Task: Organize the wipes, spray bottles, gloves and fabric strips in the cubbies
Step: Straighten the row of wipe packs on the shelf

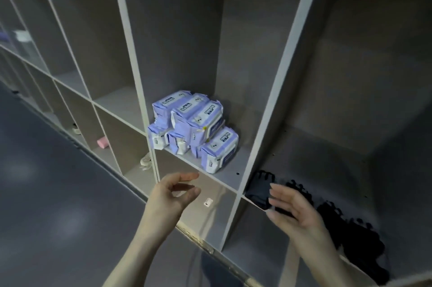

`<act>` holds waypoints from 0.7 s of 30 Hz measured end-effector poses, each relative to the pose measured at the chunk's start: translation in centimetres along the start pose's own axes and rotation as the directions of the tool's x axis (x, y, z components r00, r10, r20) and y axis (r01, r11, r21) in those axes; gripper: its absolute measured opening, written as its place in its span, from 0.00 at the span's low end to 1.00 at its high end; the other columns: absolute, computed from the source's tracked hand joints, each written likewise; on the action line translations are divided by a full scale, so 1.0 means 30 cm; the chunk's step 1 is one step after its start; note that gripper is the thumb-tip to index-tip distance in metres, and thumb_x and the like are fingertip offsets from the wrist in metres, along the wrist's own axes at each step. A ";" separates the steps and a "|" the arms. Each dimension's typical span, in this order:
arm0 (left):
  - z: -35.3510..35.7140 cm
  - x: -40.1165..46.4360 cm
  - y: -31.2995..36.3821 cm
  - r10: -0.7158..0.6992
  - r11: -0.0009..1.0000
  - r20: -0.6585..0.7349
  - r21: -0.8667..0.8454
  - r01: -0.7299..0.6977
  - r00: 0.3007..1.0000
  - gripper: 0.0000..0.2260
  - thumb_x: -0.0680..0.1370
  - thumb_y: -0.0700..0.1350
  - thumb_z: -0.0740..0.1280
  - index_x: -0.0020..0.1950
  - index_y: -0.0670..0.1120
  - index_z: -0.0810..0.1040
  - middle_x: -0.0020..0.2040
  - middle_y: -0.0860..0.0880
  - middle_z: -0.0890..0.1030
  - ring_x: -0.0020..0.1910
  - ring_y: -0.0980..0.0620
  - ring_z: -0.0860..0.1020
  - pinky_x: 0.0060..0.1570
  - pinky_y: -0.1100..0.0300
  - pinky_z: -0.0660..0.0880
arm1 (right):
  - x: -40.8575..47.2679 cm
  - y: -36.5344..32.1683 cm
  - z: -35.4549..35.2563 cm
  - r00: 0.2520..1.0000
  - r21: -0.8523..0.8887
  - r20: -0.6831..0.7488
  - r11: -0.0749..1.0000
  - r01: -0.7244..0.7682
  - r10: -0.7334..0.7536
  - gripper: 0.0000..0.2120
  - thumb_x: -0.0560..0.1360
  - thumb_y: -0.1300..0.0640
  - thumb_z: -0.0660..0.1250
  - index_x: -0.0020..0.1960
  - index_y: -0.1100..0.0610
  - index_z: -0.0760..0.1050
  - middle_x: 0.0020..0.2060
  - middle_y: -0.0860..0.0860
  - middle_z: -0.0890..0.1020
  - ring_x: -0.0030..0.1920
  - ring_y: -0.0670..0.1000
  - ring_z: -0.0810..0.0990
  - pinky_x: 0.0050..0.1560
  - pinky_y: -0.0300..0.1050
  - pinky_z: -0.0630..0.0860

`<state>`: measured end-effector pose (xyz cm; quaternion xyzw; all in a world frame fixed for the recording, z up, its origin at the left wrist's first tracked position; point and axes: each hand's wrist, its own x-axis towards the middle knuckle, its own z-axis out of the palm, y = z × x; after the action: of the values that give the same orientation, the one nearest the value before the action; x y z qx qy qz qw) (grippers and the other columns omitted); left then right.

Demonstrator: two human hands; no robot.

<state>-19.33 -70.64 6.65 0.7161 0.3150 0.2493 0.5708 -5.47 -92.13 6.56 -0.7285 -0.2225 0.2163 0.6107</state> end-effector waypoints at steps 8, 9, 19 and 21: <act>-0.153 0.278 0.002 0.021 1.000 -0.100 -0.006 -0.022 0.995 0.11 0.70 0.40 0.75 0.48 0.53 0.82 0.46 0.53 0.84 0.45 0.60 0.81 0.41 0.74 0.73 | 0.347 -0.060 0.222 0.994 -0.001 0.102 0.999 0.038 -0.038 0.20 0.71 0.68 0.71 0.57 0.50 0.77 0.54 0.49 0.81 0.55 0.46 0.80 0.52 0.37 0.77; -0.164 0.315 -0.002 0.023 1.000 -0.106 0.003 -0.023 0.994 0.11 0.70 0.40 0.75 0.49 0.53 0.82 0.46 0.54 0.84 0.46 0.61 0.81 0.42 0.73 0.73 | 0.387 -0.071 0.245 0.992 -0.012 0.118 0.999 0.047 -0.045 0.20 0.70 0.67 0.72 0.57 0.49 0.77 0.54 0.48 0.81 0.55 0.46 0.80 0.53 0.38 0.77; -0.304 0.769 -0.091 0.178 0.928 0.091 0.317 -0.198 0.980 0.21 0.71 0.47 0.75 0.61 0.60 0.75 0.58 0.58 0.75 0.53 0.60 0.76 0.49 0.65 0.71 | 0.716 -0.079 0.451 0.983 -0.223 0.183 0.973 0.051 -0.009 0.31 0.71 0.54 0.73 0.67 0.35 0.64 0.68 0.42 0.68 0.65 0.32 0.67 0.53 0.26 0.70; -0.331 0.875 -0.097 0.221 0.862 0.211 0.414 -0.292 0.952 0.26 0.71 0.49 0.74 0.67 0.58 0.71 0.62 0.56 0.71 0.58 0.57 0.73 0.53 0.64 0.69 | 0.779 -0.060 0.528 0.986 -0.336 0.156 0.936 0.103 -0.052 0.39 0.67 0.48 0.75 0.69 0.32 0.57 0.72 0.44 0.61 0.71 0.38 0.62 0.63 0.32 0.66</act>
<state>-9.16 -44.33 5.98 0.8795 0.2189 0.1884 0.3783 3.98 -65.52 4.76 -0.7966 -0.3291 0.2023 0.4649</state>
